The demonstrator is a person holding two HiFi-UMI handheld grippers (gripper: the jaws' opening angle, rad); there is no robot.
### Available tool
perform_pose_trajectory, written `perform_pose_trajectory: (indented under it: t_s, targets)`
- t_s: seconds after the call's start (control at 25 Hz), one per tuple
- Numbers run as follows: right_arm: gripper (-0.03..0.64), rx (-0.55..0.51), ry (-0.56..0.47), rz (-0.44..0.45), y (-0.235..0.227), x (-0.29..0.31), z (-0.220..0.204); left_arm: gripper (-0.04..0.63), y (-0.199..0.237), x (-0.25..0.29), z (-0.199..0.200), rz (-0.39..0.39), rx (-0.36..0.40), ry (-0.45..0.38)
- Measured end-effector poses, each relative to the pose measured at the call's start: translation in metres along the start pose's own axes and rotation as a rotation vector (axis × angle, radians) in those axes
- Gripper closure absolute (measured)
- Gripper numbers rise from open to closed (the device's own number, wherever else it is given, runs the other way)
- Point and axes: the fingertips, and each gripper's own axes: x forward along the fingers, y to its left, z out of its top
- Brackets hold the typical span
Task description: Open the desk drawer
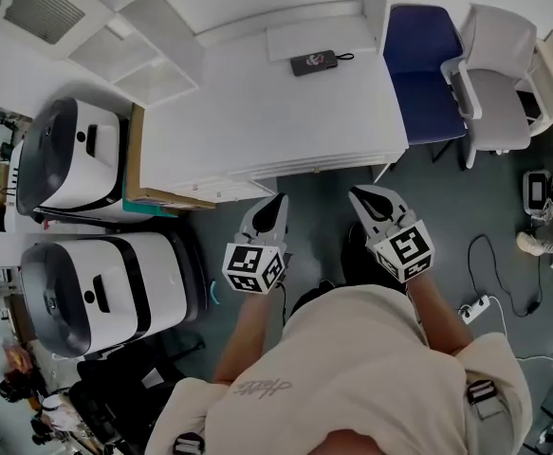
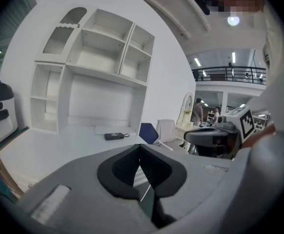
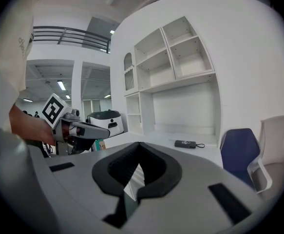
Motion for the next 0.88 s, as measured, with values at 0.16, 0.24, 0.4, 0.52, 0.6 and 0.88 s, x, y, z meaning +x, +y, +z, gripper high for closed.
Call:
perform_pose_trajectory:
  t_s: [0.16,0.24,0.4,0.52,0.6,0.88]
  targets:
    - [0.615,-0.003,-0.008,0.008,-0.053,0.014,0.010,0.583,0.003,0.038,0.030,0.031,0.012,-0.035]
    - [0.614,-0.005,-0.008,0.013,-0.074,0.020,0.012,0.583,0.006,0.052,0.042,0.039,0.016,-0.053]
    - [0.615,-0.015,-0.028,0.014,-0.107,0.030,0.016,0.583,0.016,0.074,0.060,0.068,0.004,-0.103]
    - [0.614,-0.025,-0.032,0.020,-0.121,0.037,0.018,0.583,0.020,0.081,0.070,0.087,-0.009,-0.142]
    - [0.614,-0.033,-0.030,0.031,-0.125,0.040,0.018,0.583,0.022,0.086,0.070,0.102,-0.005,-0.138]
    - [0.615,-0.007,-0.021,0.012,-0.146,0.052,0.012,0.583,0.030,0.107,0.057,0.114,0.026,-0.054]
